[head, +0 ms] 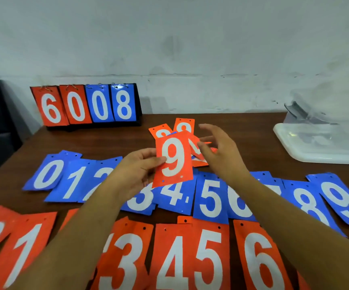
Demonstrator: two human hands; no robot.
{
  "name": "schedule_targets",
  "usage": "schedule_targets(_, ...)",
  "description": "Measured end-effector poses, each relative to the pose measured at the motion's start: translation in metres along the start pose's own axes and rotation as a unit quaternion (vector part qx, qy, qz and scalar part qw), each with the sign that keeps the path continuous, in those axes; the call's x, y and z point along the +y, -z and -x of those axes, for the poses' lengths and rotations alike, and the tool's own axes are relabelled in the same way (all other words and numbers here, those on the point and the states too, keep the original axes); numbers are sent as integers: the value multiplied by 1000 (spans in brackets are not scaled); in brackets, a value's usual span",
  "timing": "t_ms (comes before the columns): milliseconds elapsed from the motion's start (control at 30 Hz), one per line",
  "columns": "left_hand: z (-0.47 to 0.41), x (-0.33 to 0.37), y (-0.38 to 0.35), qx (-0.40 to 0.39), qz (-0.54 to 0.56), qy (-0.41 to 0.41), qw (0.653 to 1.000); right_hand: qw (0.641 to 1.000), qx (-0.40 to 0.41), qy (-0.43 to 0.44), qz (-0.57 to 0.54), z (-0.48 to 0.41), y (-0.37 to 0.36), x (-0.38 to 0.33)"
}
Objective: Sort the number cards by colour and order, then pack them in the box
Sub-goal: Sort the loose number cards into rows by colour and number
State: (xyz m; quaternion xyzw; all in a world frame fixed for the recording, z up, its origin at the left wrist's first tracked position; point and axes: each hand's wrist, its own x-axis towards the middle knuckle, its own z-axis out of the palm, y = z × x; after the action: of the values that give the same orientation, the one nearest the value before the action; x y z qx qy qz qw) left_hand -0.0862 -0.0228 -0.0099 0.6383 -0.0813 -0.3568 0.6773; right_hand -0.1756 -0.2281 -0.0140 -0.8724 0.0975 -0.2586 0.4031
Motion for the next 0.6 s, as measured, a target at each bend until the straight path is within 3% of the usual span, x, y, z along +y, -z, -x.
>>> schedule_targets(133,12,-18,20,91,-31,-39,995,963,-69,-169,198,-47,-22,40)
schedule_targets(300,15,-28,37,121,-70,-60,988,917,-154,-164,328,-67,-51,64)
schedule_targets(467,10,-31,34,122,-87,-72,986,925,-99,-141,337,-65,-59,62)
schedule_targets(600,2,-32,32,157,-86,-66,982,979,5,-127,159,-57,-49,49)
